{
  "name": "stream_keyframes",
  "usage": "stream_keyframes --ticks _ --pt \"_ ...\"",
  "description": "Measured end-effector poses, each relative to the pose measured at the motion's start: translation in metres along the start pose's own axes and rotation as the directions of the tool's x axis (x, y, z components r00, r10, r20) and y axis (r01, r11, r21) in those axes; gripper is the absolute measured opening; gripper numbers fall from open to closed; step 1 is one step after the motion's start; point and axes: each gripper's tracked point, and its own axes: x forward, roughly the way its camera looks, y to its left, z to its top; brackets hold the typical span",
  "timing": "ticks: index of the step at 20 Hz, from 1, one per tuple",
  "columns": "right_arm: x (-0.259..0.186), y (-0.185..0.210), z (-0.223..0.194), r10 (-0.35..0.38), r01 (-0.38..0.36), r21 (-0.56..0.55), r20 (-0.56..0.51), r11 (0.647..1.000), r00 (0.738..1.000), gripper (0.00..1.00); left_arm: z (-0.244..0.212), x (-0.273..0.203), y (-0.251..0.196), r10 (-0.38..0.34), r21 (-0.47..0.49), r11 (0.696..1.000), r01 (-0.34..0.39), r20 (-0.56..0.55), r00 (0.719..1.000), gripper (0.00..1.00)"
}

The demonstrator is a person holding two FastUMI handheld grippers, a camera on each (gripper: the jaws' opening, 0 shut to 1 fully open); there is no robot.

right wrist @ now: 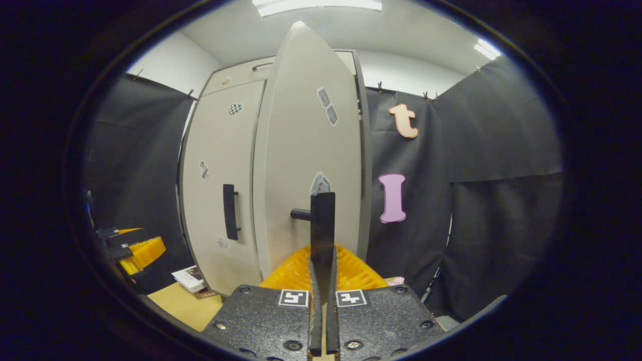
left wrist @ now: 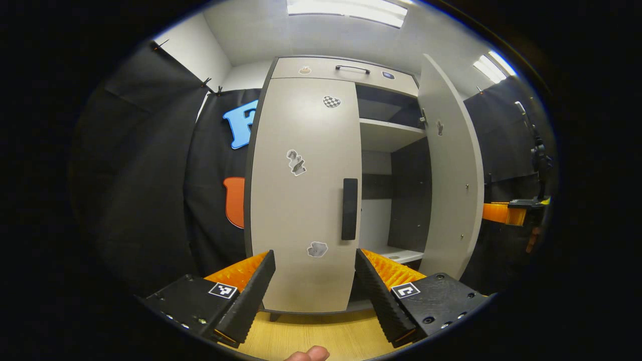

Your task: Open the right door of the double-door shoe cabinet with the right hand, and open the left door with the left hand.

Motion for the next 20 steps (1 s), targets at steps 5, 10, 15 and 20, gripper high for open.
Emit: stream_keyframes --ticks 5,10,15,20 --pt "-0.008 -0.029 0.0 -0.056 0.056 0.003 0.003 0.998 0.998 0.06 -0.001 0.005 0.002 0.012 0.005 1.0 -0.012 -0.004 1.0 0.95" --pt "-0.012 -0.054 -0.001 -0.097 0.098 0.003 -0.004 0.995 0.995 0.04 -0.004 0.011 -0.002 0.01 0.011 1.0 -0.01 -0.008 1.0 0.96" --pt "-0.009 -0.076 -0.002 -0.143 0.143 -0.03 -0.006 0.989 0.99 0.03 -0.008 0.014 -0.006 0.01 0.009 1.0 -0.01 -0.028 1.0 0.96" --pt "-0.007 -0.094 -0.002 -0.107 0.107 0.041 -0.008 0.993 0.994 0.04 -0.013 0.017 -0.008 0.01 0.005 1.0 -0.009 -0.041 0.999 0.95"
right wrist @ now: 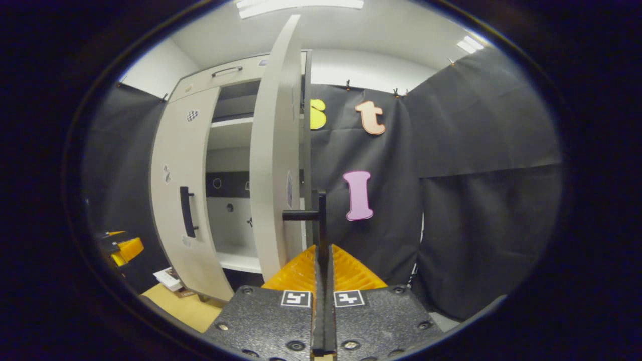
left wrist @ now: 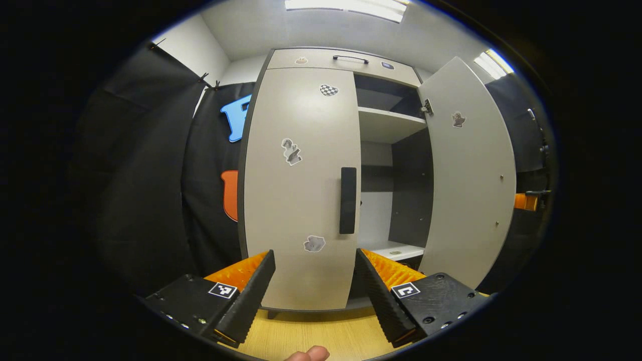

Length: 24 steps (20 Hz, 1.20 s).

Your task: Open the right door of the double-door shoe cabinet with the right hand, and open the left door with the left hand.

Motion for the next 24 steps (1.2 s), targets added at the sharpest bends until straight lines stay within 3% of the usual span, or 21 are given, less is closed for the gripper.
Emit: stream_keyframes --ticks 6,11,14,20,23,24 --pt "-0.007 -0.002 0.001 0.026 -0.026 0.043 0.005 0.999 1.0 0.03 -0.002 -0.005 0.0 0.02 0.001 1.0 -0.02 -0.013 1.0 0.95" --pt "-0.07 0.001 0.002 -0.03 0.028 0.031 0.049 0.999 0.998 0.04 -0.002 -0.015 0.006 0.054 0.025 0.998 -0.055 0.013 0.998 0.95" --pt "-0.095 0.042 0.004 0.056 -0.059 0.049 0.06 0.997 0.997 0.03 -0.006 -0.019 0.001 0.036 0.002 0.999 -0.036 0.005 0.999 0.95" --pt "-0.084 0.116 -0.018 0.201 -0.201 -0.005 0.057 0.98 0.978 0.04 0.002 -0.034 -0.002 0.021 -0.008 1.0 -0.021 0.041 0.999 0.95" --pt "-0.065 0.11 -0.035 0.142 -0.141 -0.041 0.026 0.989 0.989 0.04 -0.002 -0.043 0.001 0.022 -0.008 1.0 -0.022 0.038 0.999 0.95" --pt "-0.062 0.112 -0.038 0.139 -0.137 -0.054 0.024 0.989 0.99 0.1 -0.002 -0.045 0.005 0.036 0.004 0.999 -0.036 0.035 0.999 0.95"
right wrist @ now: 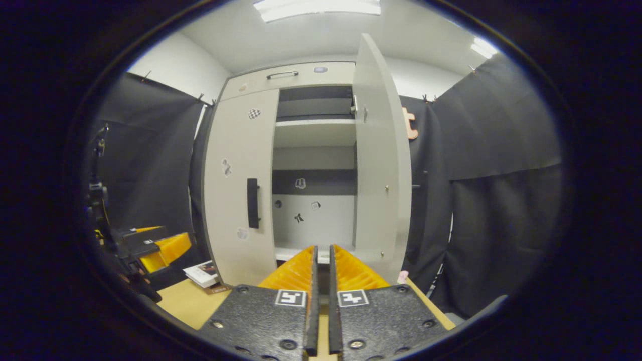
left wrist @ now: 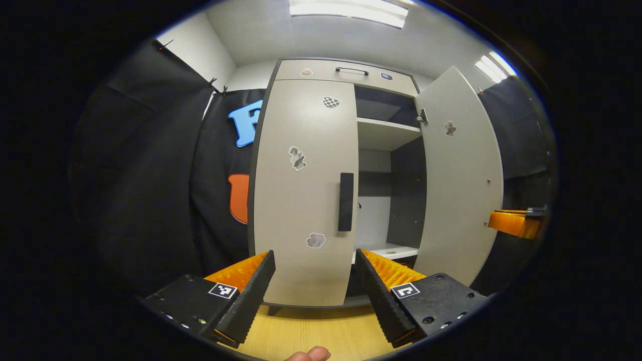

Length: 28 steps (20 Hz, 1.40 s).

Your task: Open the right door of the double-door shoe cabinet with the right hand, and open the left door with the left hand.

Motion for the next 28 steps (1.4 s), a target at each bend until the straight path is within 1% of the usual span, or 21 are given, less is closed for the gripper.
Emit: stream_keyframes --ticks 1,2,3,4,5,6,7,8,9,10,12,14,15,16,18,19,21,24,28 --pt "0.004 0.005 -0.004 0.008 -0.008 -0.006 -0.003 1.0 1.0 0.18 -0.002 -0.001 0.004 0.011 0.01 1.0 -0.011 -0.004 1.0 0.96" --pt "0.009 0.007 -0.009 0.0 0.0 -0.012 -0.009 1.0 1.0 0.27 -0.002 -0.001 0.006 0.018 0.014 1.0 -0.018 -0.007 1.0 0.95" --pt "0.01 0.005 -0.013 -0.007 0.006 -0.019 -0.014 1.0 1.0 0.31 0.0 -0.001 0.005 0.02 0.014 1.0 -0.02 -0.004 1.0 0.95" --pt "0.012 0.007 -0.014 -0.003 0.003 -0.02 -0.014 1.0 1.0 0.5 0.002 0.0 0.005 0.02 0.012 1.0 -0.02 0.0 1.0 0.95" --pt "0.013 0.011 -0.016 0.007 -0.007 -0.016 -0.015 1.0 1.0 0.6 0.004 0.001 0.005 0.018 0.011 1.0 -0.018 0.004 1.0 0.95" --pt "0.015 0.012 -0.016 0.015 -0.015 -0.01 -0.016 1.0 1.0 0.65 0.007 0.001 0.004 0.016 0.011 1.0 -0.016 0.011 1.0 0.95" --pt "0.013 0.005 -0.016 0.014 -0.015 -0.007 -0.017 1.0 1.0 0.71 0.01 0.004 0.002 0.011 0.012 1.0 -0.012 0.021 1.0 0.95" --pt "0.015 0.003 -0.017 0.009 -0.009 -0.005 -0.019 1.0 1.0 0.71 0.014 0.006 -0.001 0.005 0.012 1.0 -0.006 0.031 1.0 0.95" --pt "0.016 0.0 -0.018 0.003 -0.003 -0.001 -0.027 1.0 1.0 0.77 0.019 0.009 -0.006 -0.005 0.012 1.0 0.005 0.041 0.999 0.95" --pt "0.017 0.0 -0.022 0.008 -0.008 0.003 -0.033 1.0 0.999 0.99 0.025 0.015 -0.012 -0.02 0.011 1.0 0.019 0.052 0.998 0.95" --pt "0.018 -0.001 -0.022 0.021 -0.021 0.016 -0.041 1.0 0.999 1.0 0.038 0.034 -0.028 -0.063 0.006 0.998 0.062 0.075 0.995 0.95" --pt "0.019 -0.001 -0.024 0.033 -0.033 0.009 -0.049 0.999 0.998 1.0 0.043 0.058 -0.047 -0.118 -0.002 0.993 0.118 0.068 0.991 0.95" --pt "0.019 -0.001 -0.025 0.036 -0.036 0.003 -0.049 0.999 0.998 1.0 0.045 0.072 -0.057 -0.141 -0.018 0.99 0.143 0.069 0.988 0.95" --pt "0.019 0.0 -0.023 0.046 -0.046 0.0 -0.043 0.999 0.998 1.0 0.05 0.086 -0.064 -0.15 -0.045 0.987 0.154 0.091 0.984 0.95" --pt "0.017 0.005 -0.023 0.078 -0.078 0.004 -0.035 0.997 0.996 1.0 0.057 0.118 -0.063 -0.113 -0.08 0.989 0.123 0.117 0.987 0.95" --pt "0.016 0.008 -0.024 0.094 -0.093 0.008 -0.035 0.996 0.995 1.0 0.055 0.133 -0.061 -0.097 -0.075 0.992 0.105 0.106 0.99 0.95" --pt "0.017 0.01 -0.025 0.112 -0.112 0.006 -0.034 0.994 0.993 1.0 0.05 0.162 -0.061 -0.086 -0.034 0.996 0.088 0.064 0.994 0.95" --pt "0.018 0.006 -0.028 0.108 -0.108 -0.003 -0.041 0.994 0.993 1.0 0.045 0.194 -0.066 -0.078 -0.022 0.997 0.079 0.019 0.997 0.95" --pt "0.02 -0.002 -0.033 0.092 -0.092 0.012 -0.05 0.996 0.994 1.0 0.031 0.22 -0.071 -0.085 -0.051 0.995 0.083 -0.029 0.996 0.95"
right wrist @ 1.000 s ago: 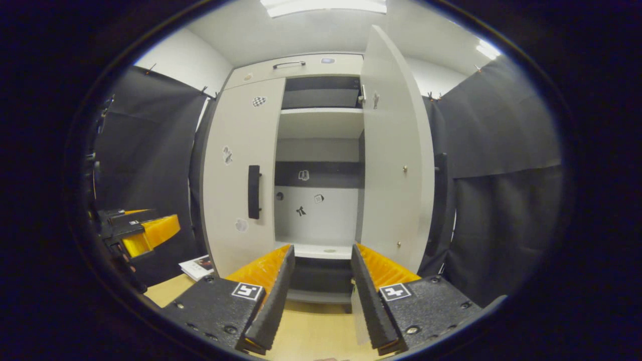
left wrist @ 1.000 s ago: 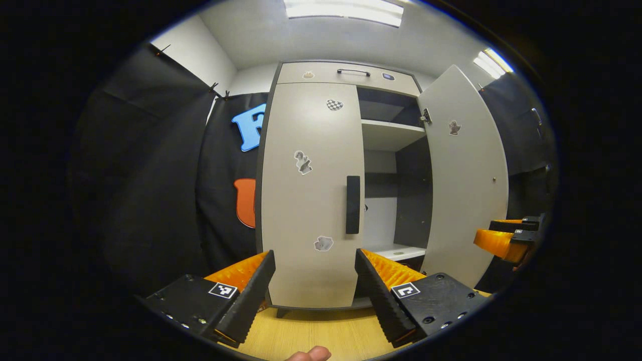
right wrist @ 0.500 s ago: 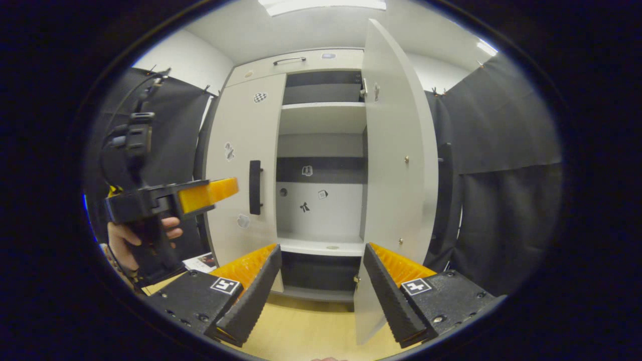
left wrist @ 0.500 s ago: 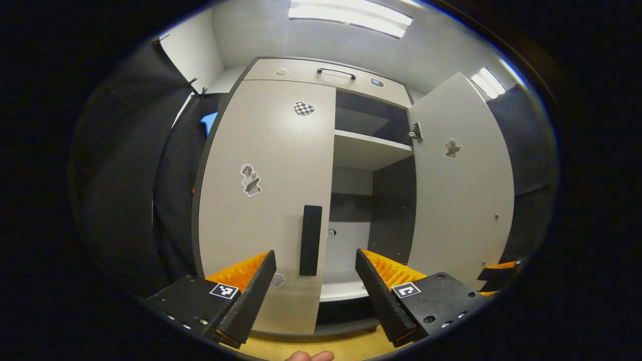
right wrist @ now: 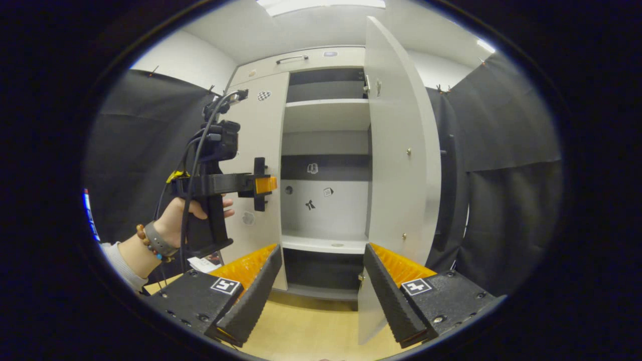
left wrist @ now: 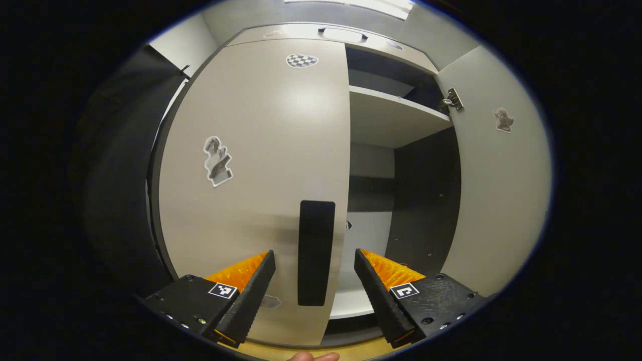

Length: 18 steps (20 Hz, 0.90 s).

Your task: Open the right door of the double-door shoe cabinet with the right hand, and open the left door with the left hand.

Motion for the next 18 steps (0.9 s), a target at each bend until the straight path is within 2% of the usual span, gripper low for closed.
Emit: stream_keyframes --ticks 5,6,11,15,16,17,18 --pt "0.004 -0.009 -0.003 -0.018 0.018 0.015 -0.006 1.0 1.0 1.0 -0.006 0.01 0.005 0.037 0.017 0.999 -0.037 -0.017 0.999 0.95" --pt "0.004 -0.01 -0.004 -0.019 0.02 0.017 -0.009 1.0 1.0 1.0 -0.008 0.011 0.007 0.038 0.018 0.999 -0.038 -0.022 0.999 0.91" --pt "0.009 -0.005 -0.004 -0.014 0.014 0.003 -0.01 1.0 1.0 1.0 -0.011 0.013 0.015 0.074 0.057 0.996 -0.072 -0.028 0.997 0.87" --pt "0.014 0.001 -0.004 -0.014 0.014 -0.052 -0.003 0.999 1.0 1.0 -0.01 0.013 0.02 0.076 0.046 0.996 -0.076 -0.018 0.997 0.75" --pt "0.014 0.002 -0.006 -0.007 0.007 -0.053 -0.007 0.999 1.0 1.0 -0.012 0.013 0.02 0.07 0.029 0.997 -0.07 -0.02 0.997 0.6" --pt "0.016 0.004 -0.006 0.002 -0.002 -0.052 -0.01 0.999 1.0 1.0 -0.011 0.014 0.02 0.065 0.03 0.997 -0.065 -0.019 0.998 0.64" --pt "0.018 0.006 -0.007 0.008 -0.008 -0.051 -0.014 0.999 1.0 1.0 -0.013 0.013 0.014 0.044 0.035 0.998 -0.043 -0.022 0.999 0.59"
